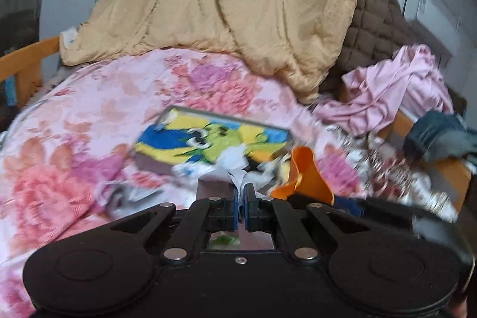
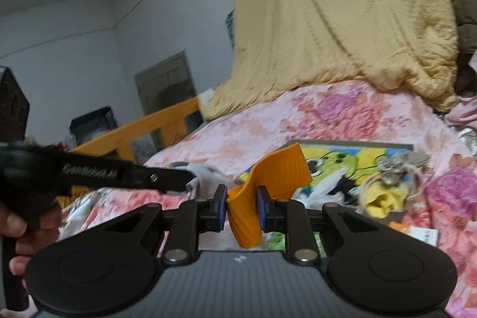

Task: Organize soft objects
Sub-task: 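Carry the grey cloth with the left tool while the right tool carries the orange cap to the painting, then lower the grey cloth onto the painting with the left tool while the right tool releases the orange cap, then move both open tools back toward the remaining pile, then grasp the grey item with white cable with the left tool while the right tool grasps the white printed packet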

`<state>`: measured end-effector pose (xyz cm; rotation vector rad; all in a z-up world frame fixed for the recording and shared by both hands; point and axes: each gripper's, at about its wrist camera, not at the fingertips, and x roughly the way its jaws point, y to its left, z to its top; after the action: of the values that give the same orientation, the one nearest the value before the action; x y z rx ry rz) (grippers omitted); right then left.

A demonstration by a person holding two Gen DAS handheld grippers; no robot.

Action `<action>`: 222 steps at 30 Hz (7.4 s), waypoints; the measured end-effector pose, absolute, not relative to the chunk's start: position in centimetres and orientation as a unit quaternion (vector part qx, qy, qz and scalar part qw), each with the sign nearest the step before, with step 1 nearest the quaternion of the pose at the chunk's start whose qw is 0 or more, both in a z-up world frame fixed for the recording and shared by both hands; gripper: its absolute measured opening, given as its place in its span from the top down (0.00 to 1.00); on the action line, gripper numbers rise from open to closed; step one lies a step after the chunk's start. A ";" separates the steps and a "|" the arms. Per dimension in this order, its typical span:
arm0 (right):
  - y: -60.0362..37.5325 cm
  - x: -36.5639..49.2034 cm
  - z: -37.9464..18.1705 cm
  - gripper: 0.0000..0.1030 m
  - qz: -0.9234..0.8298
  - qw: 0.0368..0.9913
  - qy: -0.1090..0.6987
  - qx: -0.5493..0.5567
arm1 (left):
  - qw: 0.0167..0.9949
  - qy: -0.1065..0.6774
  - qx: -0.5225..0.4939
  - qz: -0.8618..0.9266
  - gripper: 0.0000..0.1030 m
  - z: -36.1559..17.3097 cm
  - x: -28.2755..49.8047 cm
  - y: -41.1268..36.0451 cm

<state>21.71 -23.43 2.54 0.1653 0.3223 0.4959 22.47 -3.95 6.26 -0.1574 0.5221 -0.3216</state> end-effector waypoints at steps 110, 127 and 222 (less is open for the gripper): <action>-28.6 29.0 3.5 0.00 0.126 0.984 0.099 0.075 | 0.980 0.180 -0.077 -0.023 0.03 6.2 27.3 -2.5; -24.1 17.5 1.7 0.00 0.153 0.979 0.121 0.052 | 0.976 0.192 -0.096 -0.030 0.01 2.4 16.7 -0.5; -6.1 26.5 -10.2 0.23 0.275 0.898 0.171 -0.299 | 0.933 0.349 -0.081 0.040 0.01 -4.3 36.3 4.6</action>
<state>26.50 -6.06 -10.17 -0.6187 0.3552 0.5705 36.35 4.58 -4.32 -0.1649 0.7143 0.0809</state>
